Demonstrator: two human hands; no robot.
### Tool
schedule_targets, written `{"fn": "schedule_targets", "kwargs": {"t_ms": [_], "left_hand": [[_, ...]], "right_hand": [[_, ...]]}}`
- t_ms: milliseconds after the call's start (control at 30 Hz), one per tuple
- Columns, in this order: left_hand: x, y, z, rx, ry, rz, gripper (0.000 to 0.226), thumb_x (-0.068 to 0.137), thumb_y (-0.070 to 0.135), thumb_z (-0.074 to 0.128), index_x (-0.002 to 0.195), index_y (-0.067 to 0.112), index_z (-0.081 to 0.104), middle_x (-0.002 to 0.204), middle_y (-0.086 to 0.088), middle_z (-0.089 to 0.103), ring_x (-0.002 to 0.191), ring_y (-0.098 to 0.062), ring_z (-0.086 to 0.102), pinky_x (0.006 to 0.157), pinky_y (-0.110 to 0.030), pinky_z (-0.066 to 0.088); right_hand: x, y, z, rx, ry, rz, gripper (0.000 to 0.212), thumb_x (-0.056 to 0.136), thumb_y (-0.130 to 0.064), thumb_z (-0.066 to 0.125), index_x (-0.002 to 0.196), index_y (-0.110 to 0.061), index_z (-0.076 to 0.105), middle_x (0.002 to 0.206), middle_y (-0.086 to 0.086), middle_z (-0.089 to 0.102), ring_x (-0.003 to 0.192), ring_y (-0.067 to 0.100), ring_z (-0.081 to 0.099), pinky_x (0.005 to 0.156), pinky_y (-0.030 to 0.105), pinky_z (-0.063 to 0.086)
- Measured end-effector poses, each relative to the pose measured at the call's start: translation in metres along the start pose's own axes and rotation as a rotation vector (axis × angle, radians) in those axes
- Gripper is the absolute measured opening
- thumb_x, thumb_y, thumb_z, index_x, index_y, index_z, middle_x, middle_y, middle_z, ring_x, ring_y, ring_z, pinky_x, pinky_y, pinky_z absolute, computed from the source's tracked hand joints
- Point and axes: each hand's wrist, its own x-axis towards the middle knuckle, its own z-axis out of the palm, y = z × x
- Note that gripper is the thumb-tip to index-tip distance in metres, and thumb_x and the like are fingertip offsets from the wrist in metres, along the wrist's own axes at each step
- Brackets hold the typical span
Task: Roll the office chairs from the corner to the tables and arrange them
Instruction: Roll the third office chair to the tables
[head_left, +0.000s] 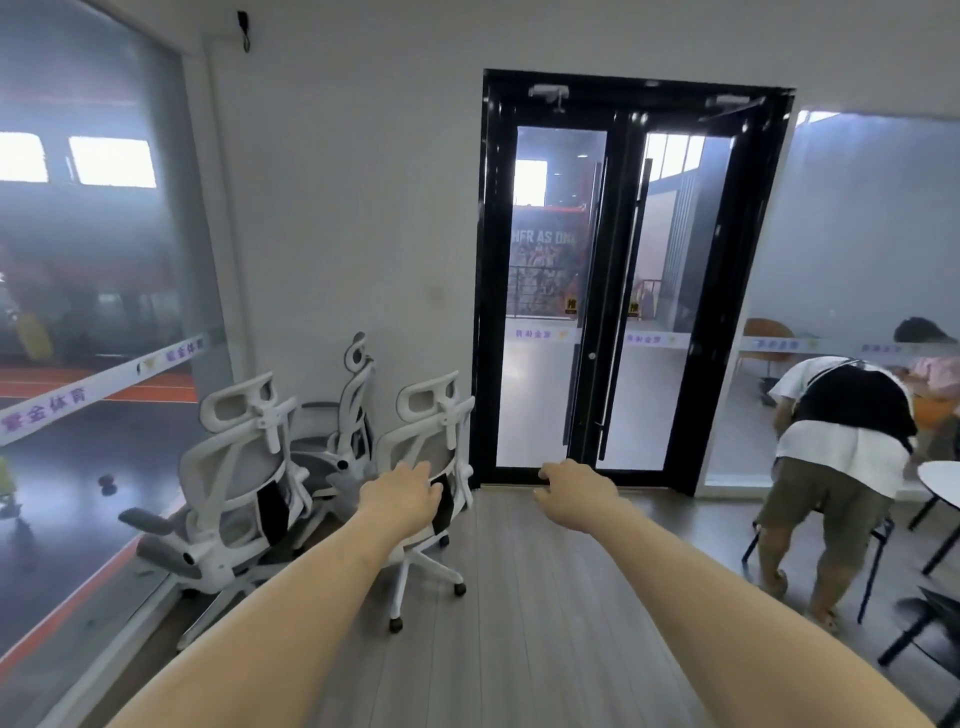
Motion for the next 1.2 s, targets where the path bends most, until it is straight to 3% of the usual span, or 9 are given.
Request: {"fn": "schedule_targets", "kwargs": {"t_ms": [133, 333, 500, 667, 833, 1000, 1200], "left_hand": [[0.107, -0.001, 0.024, 0.012, 0.01, -0.042, 0.043, 0.107, 0.046, 0.029, 0.139, 0.021, 0.046, 0.138, -0.009, 0.05, 0.121, -0.033, 0.055, 0.083, -0.045, 0.042], [0.258, -0.004, 0.048, -0.012, -0.004, -0.114, 0.048, 0.107, 0.046, 0.03, 0.149, 0.026, 0.045, 0.149, -0.004, 0.048, 0.132, -0.03, 0.051, 0.099, -0.048, 0.046], [0.356, -0.017, 0.067, 0.017, -0.026, -0.135, 0.044, 0.109, 0.044, 0.032, 0.142, 0.021, 0.048, 0.142, -0.008, 0.051, 0.123, -0.031, 0.055, 0.089, -0.044, 0.047], [0.453, -0.044, 0.101, 0.004, -0.043, -0.189, 0.044, 0.108, 0.046, 0.033, 0.142, 0.022, 0.047, 0.141, -0.007, 0.05, 0.124, -0.031, 0.054, 0.081, -0.042, 0.04], [0.565, -0.079, 0.135, -0.032, -0.05, -0.243, 0.04, 0.106, 0.042, 0.034, 0.135, 0.02, 0.051, 0.135, -0.009, 0.055, 0.117, -0.031, 0.057, 0.078, -0.041, 0.044], [0.667, -0.109, 0.17, -0.09, -0.096, -0.278, 0.046, 0.105, 0.045, 0.036, 0.142, 0.021, 0.048, 0.144, -0.01, 0.051, 0.127, -0.033, 0.052, 0.096, -0.047, 0.047], [0.752, -0.123, 0.211, -0.126, -0.157, -0.321, 0.05, 0.106, 0.046, 0.034, 0.151, 0.026, 0.042, 0.149, -0.007, 0.047, 0.131, -0.033, 0.051, 0.099, -0.05, 0.048]], "right_hand": [[0.113, 0.026, 0.015, 0.035, -0.015, -0.04, 0.051, 0.105, -0.046, 0.04, 0.151, -0.025, 0.046, 0.145, 0.005, 0.05, 0.126, 0.029, 0.053, 0.096, 0.045, 0.05], [0.283, 0.046, 0.026, 0.12, -0.012, -0.103, 0.048, 0.105, -0.044, 0.042, 0.148, -0.025, 0.049, 0.144, 0.005, 0.052, 0.123, 0.029, 0.054, 0.084, 0.04, 0.046], [0.403, 0.046, 0.048, 0.132, -0.08, -0.156, 0.049, 0.104, -0.044, 0.041, 0.148, -0.024, 0.05, 0.143, 0.005, 0.052, 0.121, 0.028, 0.056, 0.093, 0.045, 0.053], [0.515, 0.045, 0.081, 0.122, -0.124, -0.207, 0.05, 0.103, -0.045, 0.041, 0.147, -0.024, 0.05, 0.145, 0.005, 0.051, 0.124, 0.028, 0.054, 0.092, 0.044, 0.052], [0.634, 0.044, 0.115, 0.121, -0.155, -0.239, 0.05, 0.103, -0.045, 0.042, 0.147, -0.023, 0.051, 0.144, 0.005, 0.052, 0.121, 0.027, 0.056, 0.093, 0.044, 0.053], [0.743, 0.033, 0.139, 0.097, -0.196, -0.256, 0.049, 0.102, -0.045, 0.039, 0.144, -0.024, 0.052, 0.141, 0.005, 0.053, 0.12, 0.028, 0.056, 0.092, 0.046, 0.054], [0.842, 0.024, 0.179, 0.081, -0.262, -0.275, 0.048, 0.103, -0.045, 0.037, 0.145, -0.024, 0.052, 0.141, 0.003, 0.053, 0.124, 0.028, 0.053, 0.094, 0.044, 0.052]]}}
